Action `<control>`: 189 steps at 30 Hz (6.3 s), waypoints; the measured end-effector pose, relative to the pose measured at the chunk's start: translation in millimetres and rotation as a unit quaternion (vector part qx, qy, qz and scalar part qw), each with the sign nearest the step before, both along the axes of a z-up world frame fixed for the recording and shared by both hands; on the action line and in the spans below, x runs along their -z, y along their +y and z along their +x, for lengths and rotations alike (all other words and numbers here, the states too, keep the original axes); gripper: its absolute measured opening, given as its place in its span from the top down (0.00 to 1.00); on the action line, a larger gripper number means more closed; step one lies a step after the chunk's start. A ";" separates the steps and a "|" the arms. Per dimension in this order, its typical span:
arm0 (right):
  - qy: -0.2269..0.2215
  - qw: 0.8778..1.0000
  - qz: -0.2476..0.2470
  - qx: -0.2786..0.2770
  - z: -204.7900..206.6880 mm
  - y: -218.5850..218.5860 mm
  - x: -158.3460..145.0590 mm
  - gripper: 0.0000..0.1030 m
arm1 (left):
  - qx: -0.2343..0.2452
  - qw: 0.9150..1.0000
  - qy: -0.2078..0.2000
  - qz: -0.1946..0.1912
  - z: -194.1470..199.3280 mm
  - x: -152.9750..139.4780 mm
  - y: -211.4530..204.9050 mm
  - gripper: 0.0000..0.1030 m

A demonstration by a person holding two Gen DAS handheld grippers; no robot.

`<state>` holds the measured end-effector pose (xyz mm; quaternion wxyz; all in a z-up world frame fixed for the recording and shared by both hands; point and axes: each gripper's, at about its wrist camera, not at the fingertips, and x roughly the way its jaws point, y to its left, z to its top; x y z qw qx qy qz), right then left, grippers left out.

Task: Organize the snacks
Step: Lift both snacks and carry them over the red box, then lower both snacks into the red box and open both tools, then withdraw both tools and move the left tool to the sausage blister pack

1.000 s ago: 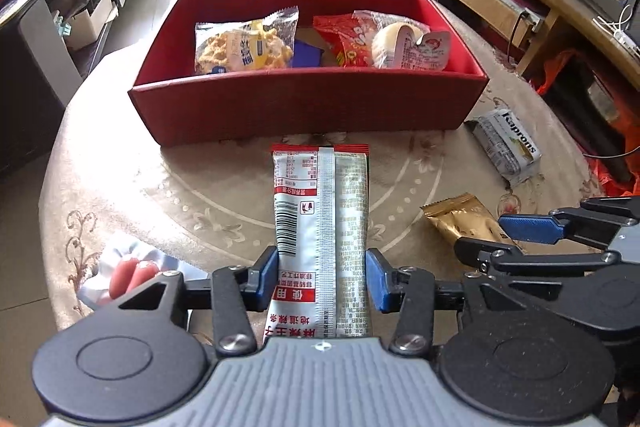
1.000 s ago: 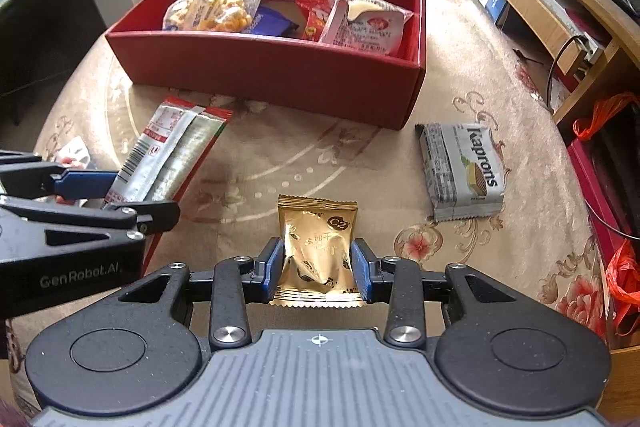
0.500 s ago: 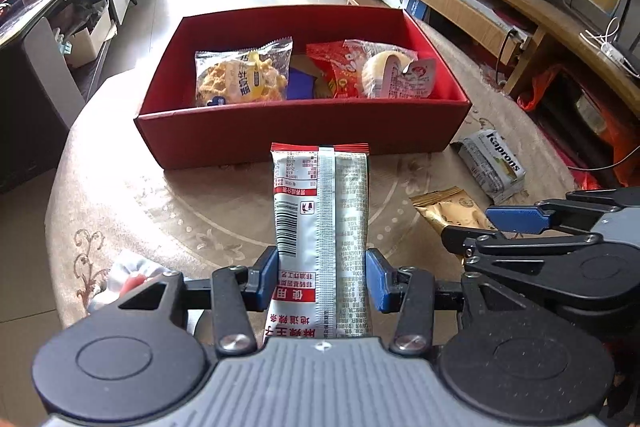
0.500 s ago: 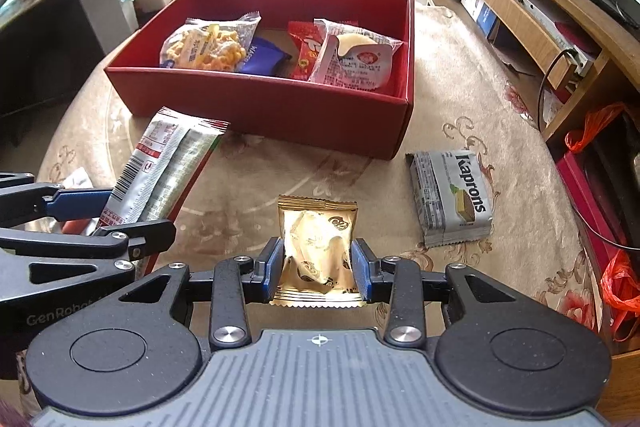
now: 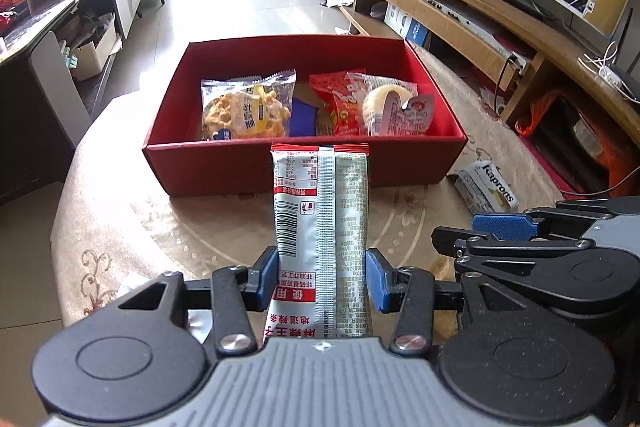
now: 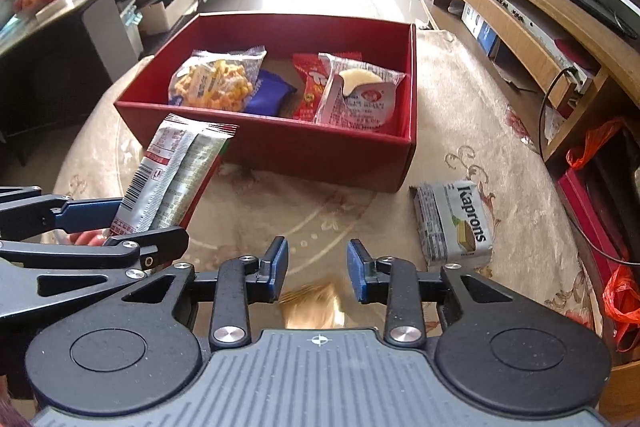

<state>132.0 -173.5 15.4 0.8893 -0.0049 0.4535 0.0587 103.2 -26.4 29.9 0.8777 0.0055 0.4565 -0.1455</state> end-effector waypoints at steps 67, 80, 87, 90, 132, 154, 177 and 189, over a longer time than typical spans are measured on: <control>-0.039 0.999 0.020 -0.008 25.0 -4.0 -21.7 0.54 | -0.019 1.000 -0.009 -0.006 42.4 -15.3 5.4 0.59; -0.067 0.997 0.028 0.022 64.2 -10.1 -34.5 0.54 | -0.029 0.999 -0.033 0.009 85.7 -24.2 -2.5 0.59; -0.073 0.997 0.027 0.030 77.5 -10.1 -36.0 0.54 | -0.035 0.999 -0.039 0.014 100.5 -26.0 -4.7 0.59; -0.075 0.996 0.028 0.031 83.8 -9.9 -35.8 0.54 | -0.038 0.998 -0.042 0.017 107.3 -25.6 -5.4 0.59; -0.055 0.998 -0.021 0.026 136.2 5.6 -2.0 0.54 | -0.070 0.995 -0.029 0.060 161.7 19.3 -15.6 0.61; -0.051 0.998 -0.041 0.022 145.2 8.3 7.3 0.51 | -0.076 0.994 -0.027 0.076 168.6 29.4 -18.6 0.55; -0.066 0.996 -0.044 0.034 131.5 -9.2 -7.9 0.28 | -0.108 0.992 -0.034 0.047 160.6 7.3 17.7 0.34; -0.073 0.996 -0.052 0.018 94.5 -9.4 -18.6 0.27 | -0.086 0.995 -0.005 0.042 89.2 5.8 56.7 0.32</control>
